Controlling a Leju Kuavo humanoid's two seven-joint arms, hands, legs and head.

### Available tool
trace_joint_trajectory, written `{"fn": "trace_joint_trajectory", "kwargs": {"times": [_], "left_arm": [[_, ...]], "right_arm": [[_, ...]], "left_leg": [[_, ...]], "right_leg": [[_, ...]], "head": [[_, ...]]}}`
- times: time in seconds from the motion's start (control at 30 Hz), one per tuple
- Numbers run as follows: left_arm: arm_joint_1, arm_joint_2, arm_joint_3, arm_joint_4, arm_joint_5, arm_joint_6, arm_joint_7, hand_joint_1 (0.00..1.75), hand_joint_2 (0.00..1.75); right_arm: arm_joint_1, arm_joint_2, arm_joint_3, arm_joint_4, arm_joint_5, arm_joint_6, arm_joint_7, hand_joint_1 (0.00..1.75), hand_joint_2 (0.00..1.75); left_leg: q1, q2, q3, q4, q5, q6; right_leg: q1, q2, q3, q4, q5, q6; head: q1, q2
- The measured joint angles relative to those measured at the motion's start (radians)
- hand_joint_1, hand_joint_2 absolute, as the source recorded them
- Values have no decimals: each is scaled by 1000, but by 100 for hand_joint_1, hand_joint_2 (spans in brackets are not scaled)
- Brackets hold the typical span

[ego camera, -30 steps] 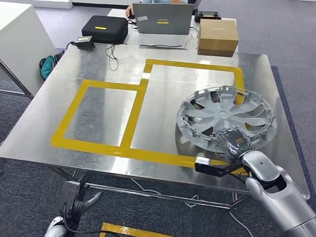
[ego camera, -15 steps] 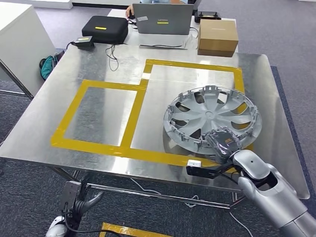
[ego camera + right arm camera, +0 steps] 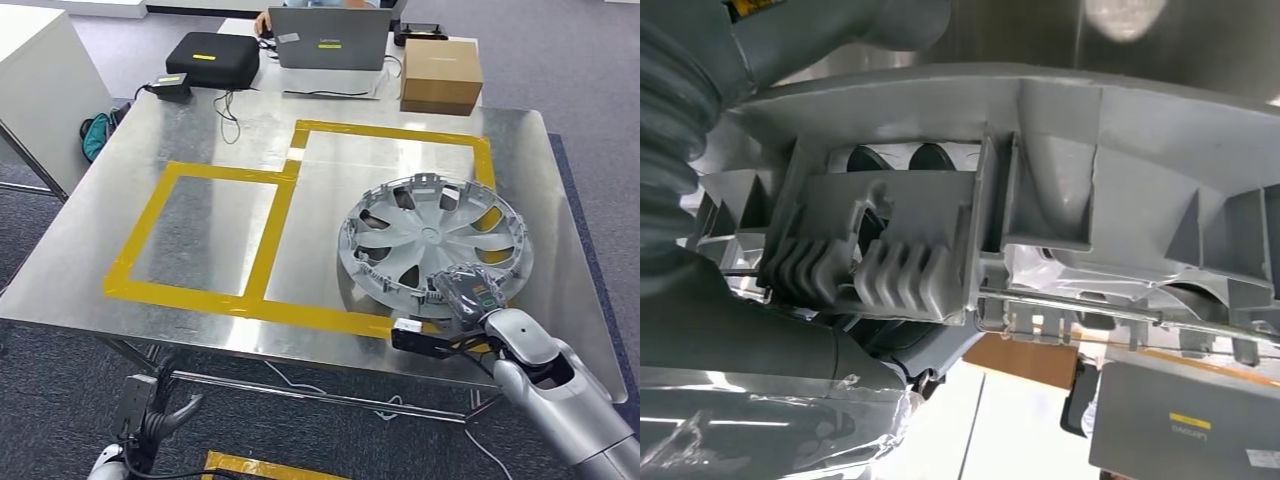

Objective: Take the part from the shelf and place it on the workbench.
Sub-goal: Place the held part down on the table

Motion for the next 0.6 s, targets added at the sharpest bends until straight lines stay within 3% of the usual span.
{"fn": "trace_joint_trajectory", "kwargs": {"times": [0.07, 0.1, 0.13, 0.2, 0.23, 0.27, 0.6], "left_arm": [[1, 1, 0, 0, 0, 0, 0, 0, 175], [1, 1, 0, 0, 0, 0, 0, 0, 175], [1, 1, 1, 0, 0, 0, 0, 0, 175], [1, 1, 1, 0, 0, 0, 0, 0, 87], [1, 1, 1, 0, 0, 1, 0, 0, 44], [1, 1, 1, 0, 0, 2, 0, 0, 0], [10, -1, 14, 0, -22, 30, 21, 0, 0]], "right_arm": [[4, 0, -3, 0, 1, 0, 0, 175, 175], [5, 0, -5, 0, 1, 0, -1, 165, 175], [7, 0, -7, 0, 2, 0, -1, 121, 175], [9, 0, -9, 0, 3, -1, -2, 34, 175], [11, 0, -9, 0, 5, -2, -3, 0, 175], [14, 0, -10, 0, 7, -4, -3, 0, 175], [54, 2, -43, -13, -53, -18, 2, 0, 175]], "left_leg": [[0, 0, 0, 0, 0, 0], [0, 0, 0, 0, 0, 0], [0, 0, 0, 0, 0, 0], [0, 0, 0, 0, 0, 0], [0, 0, 0, 0, 0, 0], [0, 0, 0, 0, 0, 0], [0, 0, 0, 0, 0, 0]], "right_leg": [[0, 0, 0, 0, 0, 0], [0, 0, 0, 0, 0, 0], [0, 0, 0, 0, 0, 0], [0, 0, 0, 0, 0, 0], [0, 0, 0, 0, 0, 0], [0, 0, 0, 0, 0, 0], [0, -1, 0, 0, 0, 0]], "head": [[0, 0], [0, 0], [0, 0], [0, 0], [0, 0], [0, 0], [0, 0]]}}
